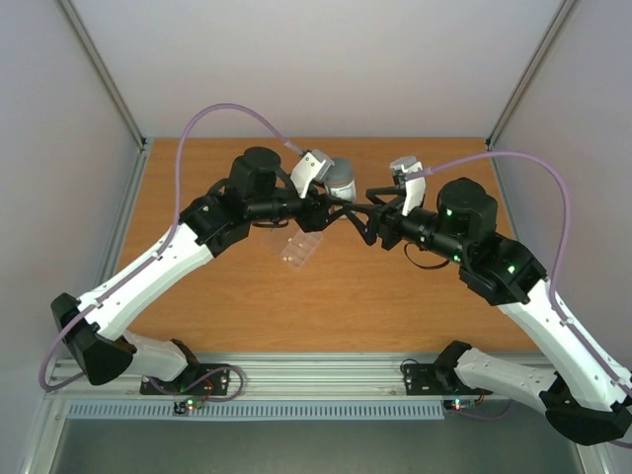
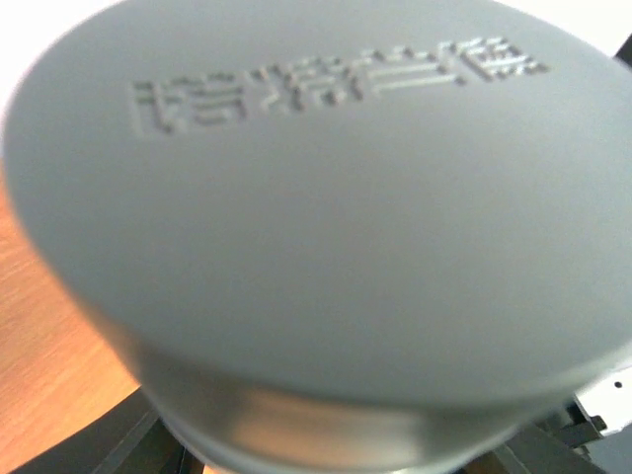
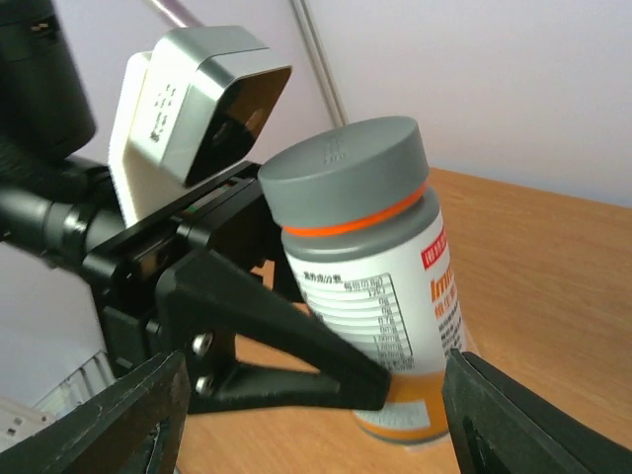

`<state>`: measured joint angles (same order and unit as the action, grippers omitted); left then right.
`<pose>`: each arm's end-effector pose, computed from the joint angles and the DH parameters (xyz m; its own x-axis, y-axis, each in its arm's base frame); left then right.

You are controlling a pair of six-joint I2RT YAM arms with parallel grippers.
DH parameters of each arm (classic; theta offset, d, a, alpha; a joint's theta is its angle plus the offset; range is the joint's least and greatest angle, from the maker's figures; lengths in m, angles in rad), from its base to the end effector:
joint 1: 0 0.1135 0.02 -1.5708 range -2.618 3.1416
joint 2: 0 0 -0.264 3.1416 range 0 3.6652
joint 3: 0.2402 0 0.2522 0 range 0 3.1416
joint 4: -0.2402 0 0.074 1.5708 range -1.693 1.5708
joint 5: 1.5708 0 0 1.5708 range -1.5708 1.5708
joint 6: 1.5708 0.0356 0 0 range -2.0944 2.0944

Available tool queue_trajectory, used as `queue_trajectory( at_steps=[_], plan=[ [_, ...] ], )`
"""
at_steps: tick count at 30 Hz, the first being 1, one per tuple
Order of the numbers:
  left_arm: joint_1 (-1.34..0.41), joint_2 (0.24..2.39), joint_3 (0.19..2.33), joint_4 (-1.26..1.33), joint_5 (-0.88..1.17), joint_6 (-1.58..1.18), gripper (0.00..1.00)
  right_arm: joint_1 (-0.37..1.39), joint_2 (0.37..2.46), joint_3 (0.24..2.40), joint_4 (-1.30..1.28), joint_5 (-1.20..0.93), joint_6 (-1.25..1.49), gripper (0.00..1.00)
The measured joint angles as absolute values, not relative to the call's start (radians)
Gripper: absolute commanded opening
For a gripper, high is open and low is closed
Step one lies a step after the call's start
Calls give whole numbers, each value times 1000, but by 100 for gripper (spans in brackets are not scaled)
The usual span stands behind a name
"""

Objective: Sort the pills into containers
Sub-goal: Screw the lid of the pill bottle onto the pill bottle.

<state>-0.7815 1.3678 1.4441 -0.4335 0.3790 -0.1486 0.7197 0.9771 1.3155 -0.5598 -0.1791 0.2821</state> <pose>0.2085 -0.2254 0.4131 -0.3788 0.1821 -0.9074 0.8538 0.4472 -0.2666 0.1386 0.1299 0.4463 -0.3756 0.0351 -0.9261 -0.7025 0.6410 0.3092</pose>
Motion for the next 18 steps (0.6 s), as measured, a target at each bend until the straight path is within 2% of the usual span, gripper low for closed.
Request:
queue_trajectory(
  at_steps=[10,18],
  plan=[
    [-750,1375,1445,-467,685,-94,0,722,942,1369,-606,-208,255,74],
    [-745,1392,1445,-542,890,-44,0,670,973,1424,-621,-338,242,73]
  ],
)
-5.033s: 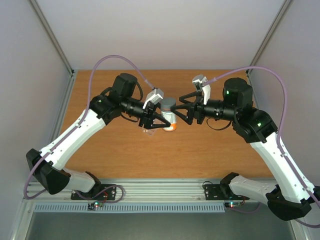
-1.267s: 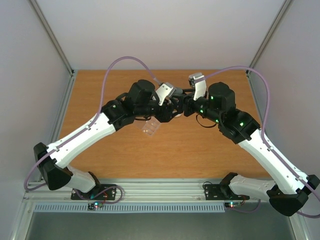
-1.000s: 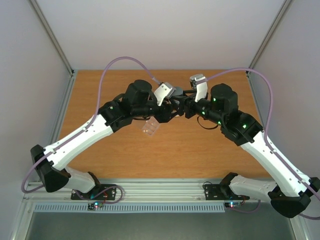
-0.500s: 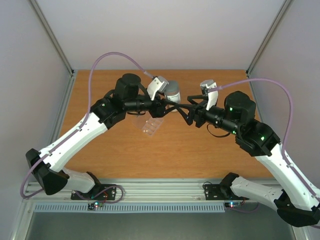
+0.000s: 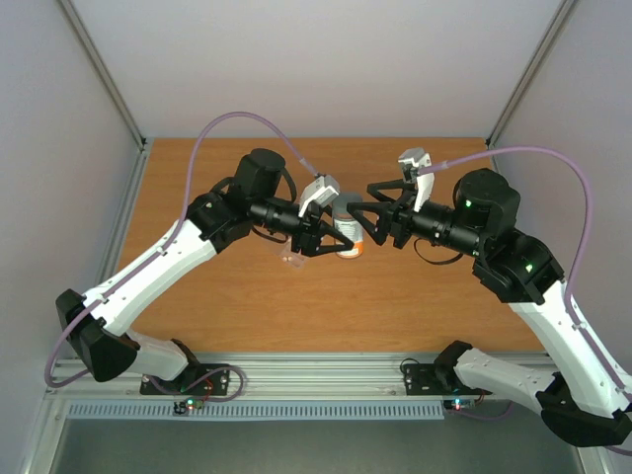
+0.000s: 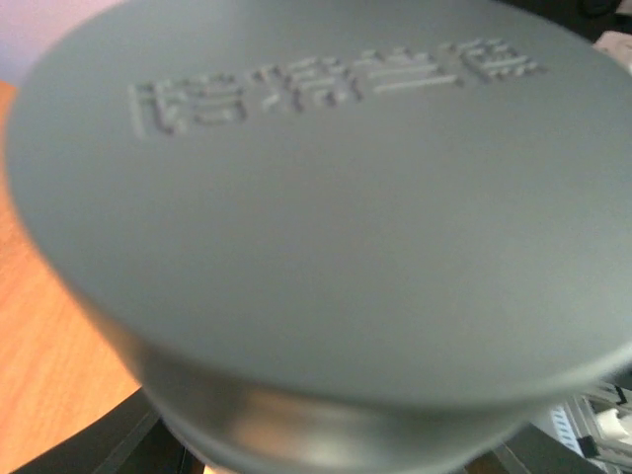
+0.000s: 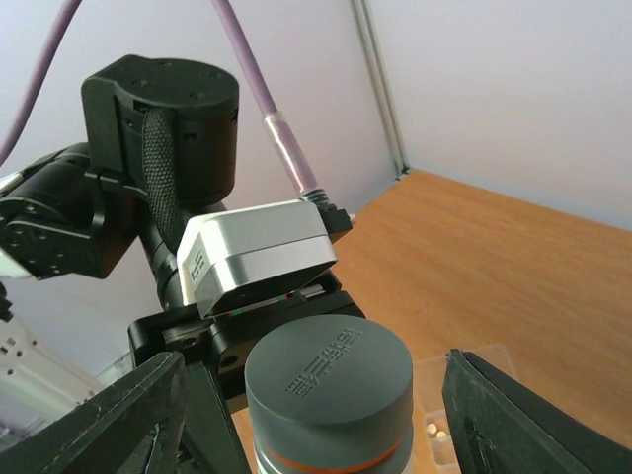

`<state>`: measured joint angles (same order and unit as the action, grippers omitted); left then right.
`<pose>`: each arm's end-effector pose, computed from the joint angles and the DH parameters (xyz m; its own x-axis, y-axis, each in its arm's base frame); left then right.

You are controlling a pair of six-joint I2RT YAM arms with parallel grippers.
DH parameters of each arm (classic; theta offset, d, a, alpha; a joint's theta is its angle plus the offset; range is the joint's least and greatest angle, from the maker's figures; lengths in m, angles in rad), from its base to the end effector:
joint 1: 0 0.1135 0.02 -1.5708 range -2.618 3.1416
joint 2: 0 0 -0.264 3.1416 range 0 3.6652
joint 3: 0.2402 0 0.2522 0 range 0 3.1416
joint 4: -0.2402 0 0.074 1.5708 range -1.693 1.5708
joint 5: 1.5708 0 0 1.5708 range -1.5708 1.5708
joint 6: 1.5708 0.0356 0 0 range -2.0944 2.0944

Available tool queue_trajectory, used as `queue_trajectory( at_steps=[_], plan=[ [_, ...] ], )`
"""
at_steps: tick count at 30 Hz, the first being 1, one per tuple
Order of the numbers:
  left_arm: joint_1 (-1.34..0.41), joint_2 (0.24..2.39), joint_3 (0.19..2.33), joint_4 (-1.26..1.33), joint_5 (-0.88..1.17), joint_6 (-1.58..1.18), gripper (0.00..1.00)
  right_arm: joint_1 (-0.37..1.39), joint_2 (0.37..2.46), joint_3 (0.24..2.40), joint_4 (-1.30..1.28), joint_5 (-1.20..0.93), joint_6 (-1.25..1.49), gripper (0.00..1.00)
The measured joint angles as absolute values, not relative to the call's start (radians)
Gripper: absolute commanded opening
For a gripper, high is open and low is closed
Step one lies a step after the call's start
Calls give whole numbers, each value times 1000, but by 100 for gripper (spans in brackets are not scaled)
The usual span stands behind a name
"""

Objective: Sort the pills into containers
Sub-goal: Screw the lid of the pill bottle onto the pill bottle.

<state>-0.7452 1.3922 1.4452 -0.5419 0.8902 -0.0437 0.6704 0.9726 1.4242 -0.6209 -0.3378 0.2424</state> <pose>0.2015 -0.2235 0.4009 -0.3855 0.3183 -0.8661 0.9150 0.0111 -0.4032 0.1271 0.1159 0.4744 -0.3303 0.0271 -0.9435 -0.7858 0.5458 0.2908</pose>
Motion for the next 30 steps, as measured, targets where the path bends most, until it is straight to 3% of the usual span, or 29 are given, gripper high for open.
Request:
queue_trajectory(
  at_steps=[22,30],
  plan=[
    [-728,1392,1448,-603,1040,15,0,660,1021,1424,-641,-500,259,69],
    [-728,1392,1468,-619,1043,34,0,660,1048,1424,-640,-526,264,58]
  ],
)
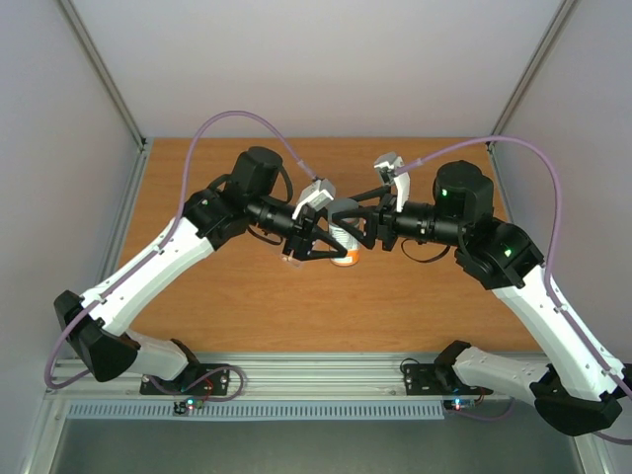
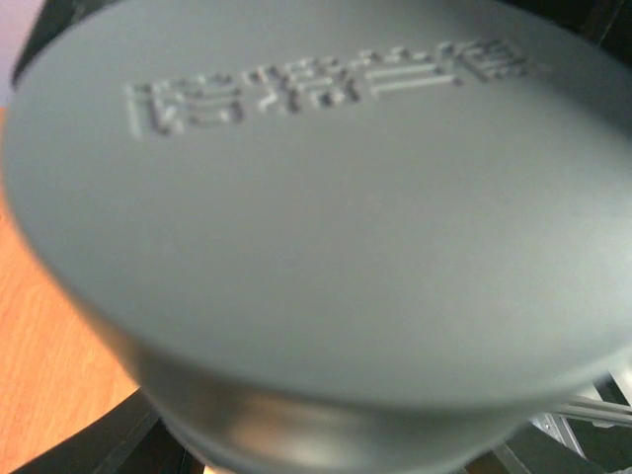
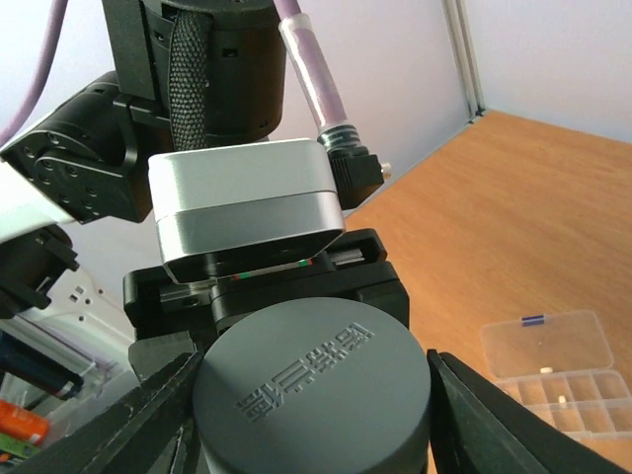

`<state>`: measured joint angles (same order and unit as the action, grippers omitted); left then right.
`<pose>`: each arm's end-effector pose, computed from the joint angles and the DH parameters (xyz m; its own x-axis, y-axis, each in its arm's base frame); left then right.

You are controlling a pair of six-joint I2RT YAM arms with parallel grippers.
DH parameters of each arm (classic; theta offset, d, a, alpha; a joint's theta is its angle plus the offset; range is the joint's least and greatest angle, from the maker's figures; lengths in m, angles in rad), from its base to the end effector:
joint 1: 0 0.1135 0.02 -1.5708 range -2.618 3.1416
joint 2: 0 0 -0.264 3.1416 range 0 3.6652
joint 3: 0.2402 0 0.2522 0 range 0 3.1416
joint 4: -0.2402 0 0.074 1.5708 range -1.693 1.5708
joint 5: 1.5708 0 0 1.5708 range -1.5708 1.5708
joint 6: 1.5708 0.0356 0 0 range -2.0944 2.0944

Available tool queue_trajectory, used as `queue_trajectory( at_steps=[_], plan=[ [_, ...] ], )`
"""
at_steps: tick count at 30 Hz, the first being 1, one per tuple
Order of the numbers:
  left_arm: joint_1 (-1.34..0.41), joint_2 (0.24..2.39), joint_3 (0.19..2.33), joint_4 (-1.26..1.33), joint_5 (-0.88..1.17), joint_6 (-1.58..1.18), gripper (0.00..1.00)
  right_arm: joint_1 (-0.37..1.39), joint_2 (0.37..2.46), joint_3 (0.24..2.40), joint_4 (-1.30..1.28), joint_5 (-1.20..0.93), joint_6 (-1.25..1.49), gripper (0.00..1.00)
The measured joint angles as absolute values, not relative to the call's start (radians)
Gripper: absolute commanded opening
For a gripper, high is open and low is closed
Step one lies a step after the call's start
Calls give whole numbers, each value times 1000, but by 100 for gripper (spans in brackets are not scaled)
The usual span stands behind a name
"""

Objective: Sort the pills into containers
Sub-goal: Screw the lid of the pill bottle onto the pill bottle.

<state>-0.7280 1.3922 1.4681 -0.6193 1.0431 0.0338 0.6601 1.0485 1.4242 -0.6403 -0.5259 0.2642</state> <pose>0.1971 -0.2169 0.4042 -0.3558 0.3399 -0.8706 0.8996 -0.1277 -0.4175 0.1433 0.1339 0.4606 -0.4379 -0.0540 -0.8974 -0.8274 0.4146 0.3788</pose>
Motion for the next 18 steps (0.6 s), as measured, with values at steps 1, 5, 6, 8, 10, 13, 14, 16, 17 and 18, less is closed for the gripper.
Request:
queue_trajectory(
  at_steps=[1,5,6,8,10,13,14,16,17,18],
  plan=[
    [-728,1392,1471,-625,1042,35,0,660,1050,1424,-638,-532,266,55],
    [-728,1392,1473,-634,1042,40,0,660,1052,1424,-638,-539,270,51],
    [-728,1392,1473,-634,1040,41,0,660,1052,1424,-638,-541,270,48],
    [-728,1392,1473,-636,1040,46,0,660,1052,1424,-638,-546,271,38],
    [-728,1392,1473,-638,1037,52,0,660,1054,1424,-638,-552,270,34],
    [-728,1392,1474,-643,1024,56,0,655,1061,1424,-638,-559,270,29],
    [-728,1394,1477,-649,1016,56,0,654,1064,1424,-638,-560,270,29],
    [-728,1396,1485,-661,994,56,0,650,1070,1424,-637,-558,270,29],
    [-728,1398,1491,-670,978,56,0,649,1073,1424,-636,-554,270,28],
    [-729,1400,1496,-676,963,56,0,648,1076,1424,-635,-548,268,27]
  ],
)
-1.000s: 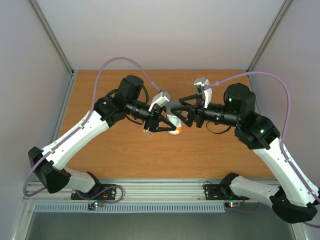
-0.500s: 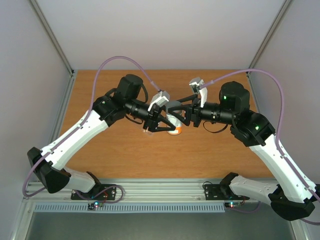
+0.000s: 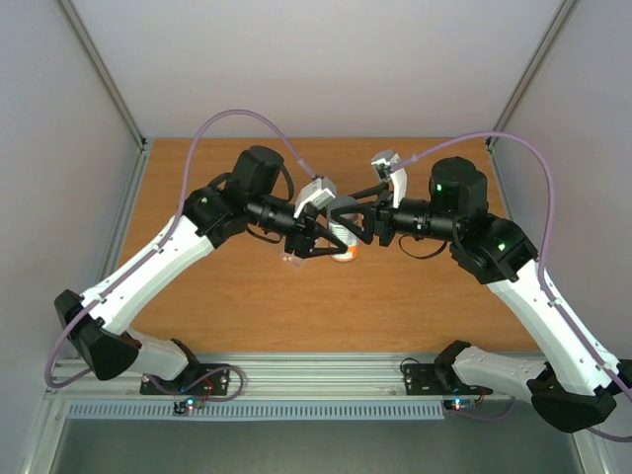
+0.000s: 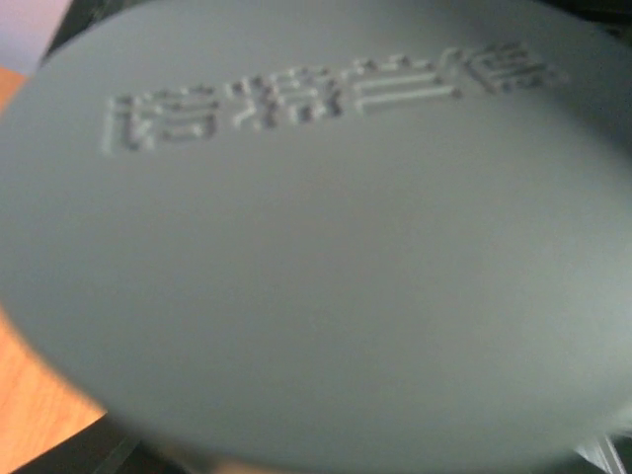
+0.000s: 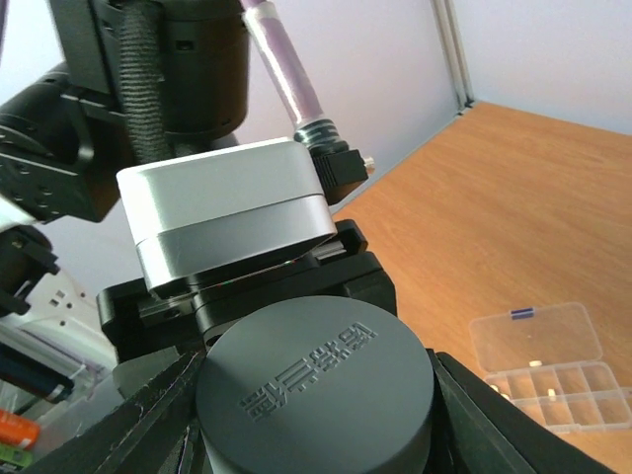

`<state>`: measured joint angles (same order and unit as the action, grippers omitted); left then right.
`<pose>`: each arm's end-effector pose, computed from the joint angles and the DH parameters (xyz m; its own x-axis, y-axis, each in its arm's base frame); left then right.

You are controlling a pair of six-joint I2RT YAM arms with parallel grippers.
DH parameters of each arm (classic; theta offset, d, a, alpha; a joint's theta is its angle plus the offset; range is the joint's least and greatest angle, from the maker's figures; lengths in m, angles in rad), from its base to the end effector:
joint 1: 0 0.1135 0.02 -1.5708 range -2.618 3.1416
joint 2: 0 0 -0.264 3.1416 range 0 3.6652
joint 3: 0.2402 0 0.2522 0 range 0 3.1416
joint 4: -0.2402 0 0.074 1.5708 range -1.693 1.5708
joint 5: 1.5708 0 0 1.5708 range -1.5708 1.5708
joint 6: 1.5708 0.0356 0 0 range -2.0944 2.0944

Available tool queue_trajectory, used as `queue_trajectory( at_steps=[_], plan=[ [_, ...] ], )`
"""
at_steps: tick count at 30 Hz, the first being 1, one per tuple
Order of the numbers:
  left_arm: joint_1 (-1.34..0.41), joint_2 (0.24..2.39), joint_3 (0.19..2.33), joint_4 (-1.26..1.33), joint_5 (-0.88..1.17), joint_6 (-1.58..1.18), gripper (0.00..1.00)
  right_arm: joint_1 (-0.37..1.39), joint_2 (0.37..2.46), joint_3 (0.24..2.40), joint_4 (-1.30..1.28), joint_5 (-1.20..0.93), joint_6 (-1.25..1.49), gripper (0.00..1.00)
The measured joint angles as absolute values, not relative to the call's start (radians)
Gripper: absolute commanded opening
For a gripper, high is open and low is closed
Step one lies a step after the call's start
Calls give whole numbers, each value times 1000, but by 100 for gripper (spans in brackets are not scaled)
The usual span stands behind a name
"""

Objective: Sort the pills into containers
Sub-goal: Screw the lid of the pill bottle onto the pill bottle.

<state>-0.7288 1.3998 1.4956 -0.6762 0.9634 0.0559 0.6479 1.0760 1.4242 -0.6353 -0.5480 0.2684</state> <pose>0.1984 -0.2163 0.4051 -0.3586 0.3629 -0.8601 0.9138 -0.0519 -0.4028 0.1519 0.1382 0.4563 -0.4600 -0.0642 -0.8856 -0.8210 0.4108 0.3966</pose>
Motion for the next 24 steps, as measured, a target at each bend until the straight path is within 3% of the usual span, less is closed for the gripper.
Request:
queue_trajectory(
  at_steps=[11,20,22,24],
  plan=[
    [-791,1433,1554,-701,657,-43,0,661,1071,1383,-609,-355,246,24],
    [-912,1517,1707,-782,240,-149,0,695,1057,1338,-542,-120,244,25],
    [-928,1516,1707,-781,174,-166,0,697,1056,1328,-530,-103,249,29],
    [-940,1510,1700,-774,132,-175,0,698,1054,1323,-519,-99,250,42]
  ],
)
